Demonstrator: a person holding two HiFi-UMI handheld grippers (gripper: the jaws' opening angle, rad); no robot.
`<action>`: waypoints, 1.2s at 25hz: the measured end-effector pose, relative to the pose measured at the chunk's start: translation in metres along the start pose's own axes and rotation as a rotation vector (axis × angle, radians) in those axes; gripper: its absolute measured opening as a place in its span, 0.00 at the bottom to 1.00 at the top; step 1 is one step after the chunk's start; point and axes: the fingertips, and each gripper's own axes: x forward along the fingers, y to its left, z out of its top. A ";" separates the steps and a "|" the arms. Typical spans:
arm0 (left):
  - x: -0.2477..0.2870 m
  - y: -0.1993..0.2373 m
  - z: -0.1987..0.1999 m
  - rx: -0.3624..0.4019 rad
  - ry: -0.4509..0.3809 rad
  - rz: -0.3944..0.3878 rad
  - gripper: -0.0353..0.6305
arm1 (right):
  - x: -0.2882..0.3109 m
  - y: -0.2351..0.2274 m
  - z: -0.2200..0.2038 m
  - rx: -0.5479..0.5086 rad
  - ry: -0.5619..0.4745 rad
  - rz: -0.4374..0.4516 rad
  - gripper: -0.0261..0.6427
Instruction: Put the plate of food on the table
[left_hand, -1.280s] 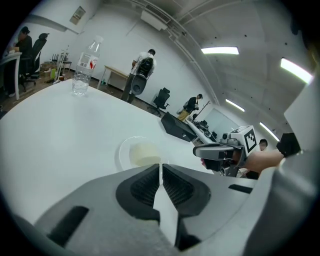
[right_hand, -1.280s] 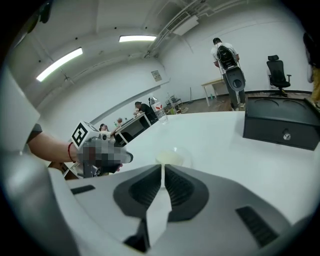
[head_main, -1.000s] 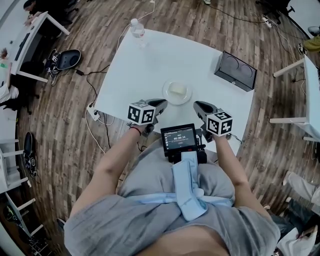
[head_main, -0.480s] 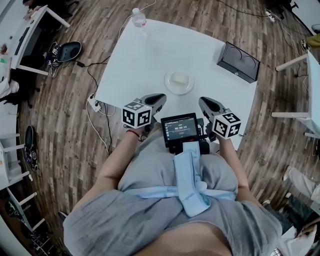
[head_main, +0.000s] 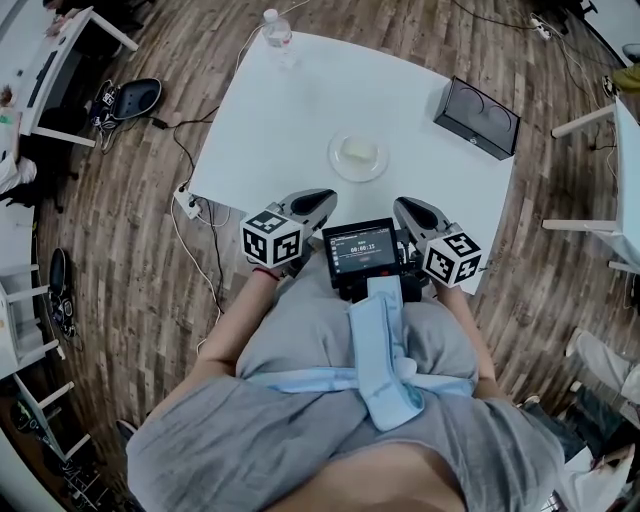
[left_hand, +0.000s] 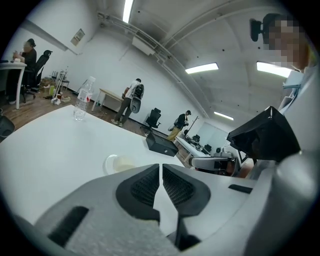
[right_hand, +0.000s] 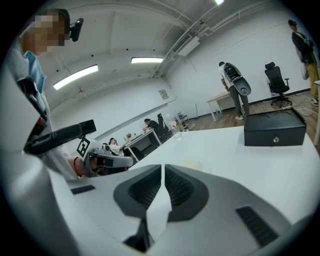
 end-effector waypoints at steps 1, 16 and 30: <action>0.000 0.000 0.000 0.002 -0.003 0.000 0.10 | 0.000 0.000 0.000 0.002 -0.003 0.000 0.10; 0.001 0.002 -0.007 -0.003 0.021 -0.015 0.10 | 0.006 0.003 -0.001 -0.010 0.013 -0.005 0.09; 0.004 -0.006 -0.007 0.000 0.014 -0.025 0.10 | 0.001 0.003 0.003 -0.028 0.002 -0.002 0.09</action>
